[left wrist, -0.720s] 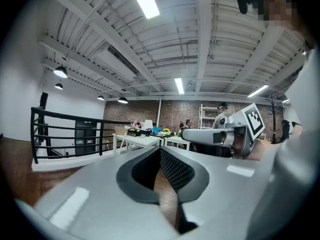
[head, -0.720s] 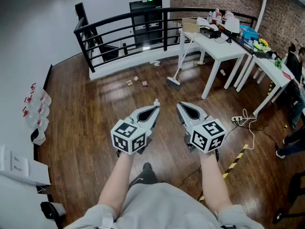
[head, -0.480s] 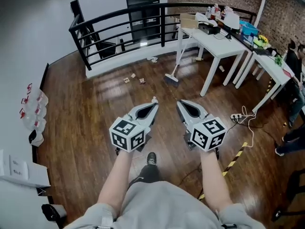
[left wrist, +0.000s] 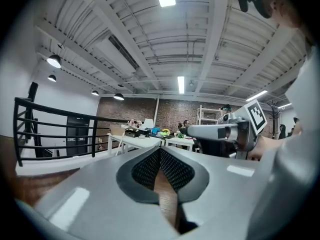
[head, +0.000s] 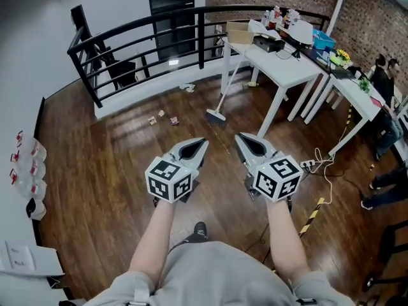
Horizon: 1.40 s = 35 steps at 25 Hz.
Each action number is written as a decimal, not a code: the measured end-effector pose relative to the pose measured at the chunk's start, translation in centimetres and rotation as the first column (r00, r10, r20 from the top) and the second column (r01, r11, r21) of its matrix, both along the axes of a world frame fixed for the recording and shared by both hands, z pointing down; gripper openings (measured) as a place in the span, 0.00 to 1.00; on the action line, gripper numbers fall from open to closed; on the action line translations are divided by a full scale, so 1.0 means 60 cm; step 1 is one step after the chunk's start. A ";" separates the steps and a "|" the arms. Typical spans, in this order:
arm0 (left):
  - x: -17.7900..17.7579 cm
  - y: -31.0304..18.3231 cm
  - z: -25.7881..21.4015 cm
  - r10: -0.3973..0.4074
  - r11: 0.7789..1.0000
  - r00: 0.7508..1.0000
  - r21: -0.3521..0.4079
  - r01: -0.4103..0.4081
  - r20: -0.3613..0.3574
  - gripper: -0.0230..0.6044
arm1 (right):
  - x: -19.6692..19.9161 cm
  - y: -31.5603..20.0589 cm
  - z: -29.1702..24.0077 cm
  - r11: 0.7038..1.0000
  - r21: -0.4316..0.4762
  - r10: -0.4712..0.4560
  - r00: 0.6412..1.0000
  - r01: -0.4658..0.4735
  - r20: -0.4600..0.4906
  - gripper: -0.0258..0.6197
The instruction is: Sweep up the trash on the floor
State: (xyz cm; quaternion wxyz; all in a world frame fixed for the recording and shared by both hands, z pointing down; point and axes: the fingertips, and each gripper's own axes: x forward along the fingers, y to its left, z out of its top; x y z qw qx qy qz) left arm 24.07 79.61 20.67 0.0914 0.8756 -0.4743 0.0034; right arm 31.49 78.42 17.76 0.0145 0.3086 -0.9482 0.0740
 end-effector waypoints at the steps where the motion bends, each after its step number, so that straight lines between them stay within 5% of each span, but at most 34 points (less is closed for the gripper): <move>1: -0.006 -0.025 0.003 0.007 1.000 1.000 -0.001 -0.007 0.012 0.04 | -0.006 -0.024 0.000 1.000 -0.002 0.011 1.000 -0.011 0.000 0.04; 4: -0.021 -0.093 0.011 0.034 0.999 0.998 -0.002 -0.034 0.055 0.04 | -0.026 -0.090 0.000 0.999 -0.006 0.041 0.999 -0.041 0.007 0.04; 15: -0.036 -0.332 0.038 0.070 0.997 0.997 -0.026 -0.069 0.035 0.04 | -0.045 -0.319 0.032 0.996 -0.037 0.082 0.997 -0.082 -0.005 0.04; 27: 0.027 -0.660 0.040 0.017 0.999 0.999 -0.039 -0.015 0.039 0.04 | -0.001 -0.662 0.032 0.999 -0.032 -0.023 0.999 0.023 0.024 0.04; 35: 0.019 -0.831 0.051 -0.024 0.998 0.998 -0.057 0.027 0.051 0.04 | -0.008 -0.846 0.041 0.998 -0.039 -0.054 0.998 0.056 0.036 0.04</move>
